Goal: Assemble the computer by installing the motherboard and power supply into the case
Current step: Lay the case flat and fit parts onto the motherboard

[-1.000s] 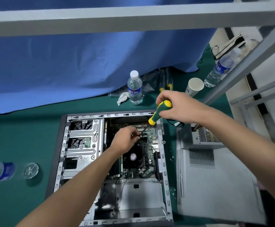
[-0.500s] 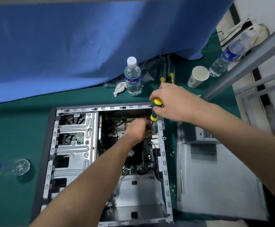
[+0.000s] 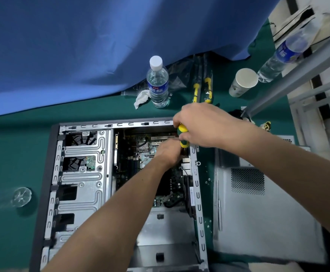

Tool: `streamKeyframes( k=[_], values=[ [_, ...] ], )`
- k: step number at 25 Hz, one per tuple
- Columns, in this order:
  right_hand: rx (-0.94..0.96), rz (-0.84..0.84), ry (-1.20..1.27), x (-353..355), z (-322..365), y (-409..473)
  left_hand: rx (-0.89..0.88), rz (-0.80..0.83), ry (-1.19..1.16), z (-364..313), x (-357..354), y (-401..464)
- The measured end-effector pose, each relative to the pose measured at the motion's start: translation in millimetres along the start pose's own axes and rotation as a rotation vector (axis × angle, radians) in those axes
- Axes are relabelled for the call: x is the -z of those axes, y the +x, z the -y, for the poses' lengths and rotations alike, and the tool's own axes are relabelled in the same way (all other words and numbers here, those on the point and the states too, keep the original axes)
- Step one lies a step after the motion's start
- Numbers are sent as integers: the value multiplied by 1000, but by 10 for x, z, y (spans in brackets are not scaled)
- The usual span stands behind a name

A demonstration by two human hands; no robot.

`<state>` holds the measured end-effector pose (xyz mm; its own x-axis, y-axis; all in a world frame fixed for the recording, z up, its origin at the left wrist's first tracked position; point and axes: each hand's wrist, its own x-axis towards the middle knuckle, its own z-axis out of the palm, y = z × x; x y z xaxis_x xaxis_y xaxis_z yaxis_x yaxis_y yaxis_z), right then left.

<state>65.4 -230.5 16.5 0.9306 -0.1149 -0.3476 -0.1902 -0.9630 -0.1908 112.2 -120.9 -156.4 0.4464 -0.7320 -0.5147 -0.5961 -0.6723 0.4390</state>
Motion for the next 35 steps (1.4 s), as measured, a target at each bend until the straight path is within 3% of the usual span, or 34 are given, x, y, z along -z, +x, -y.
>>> streamKeyframes(
  k=[6, 21, 25, 27, 30, 32, 35],
  values=[
    [10, 30, 8, -23, -20, 3, -61, 16, 76, -28, 5, 21],
    [61, 59, -34, -33, 38, 87, 96, -8, 10, -58, -17, -9],
    [94, 77, -100, 27, 132, 76, 16, 5, -21, -14, 166, -232],
    [139, 107, -153, 40, 191, 33, -125, -72, 35, 90, 288, -520],
    [133, 100, -235, 60, 217, 21, -292, -424, 189, 442, 539, -943],
    [96, 109, -295, 39, 246, 29, -192, -632, 178, 710, 657, -1125],
    [63, 84, -368, -56, 296, 5, 195, -616, 44, 974, 698, -1213]
  ],
)
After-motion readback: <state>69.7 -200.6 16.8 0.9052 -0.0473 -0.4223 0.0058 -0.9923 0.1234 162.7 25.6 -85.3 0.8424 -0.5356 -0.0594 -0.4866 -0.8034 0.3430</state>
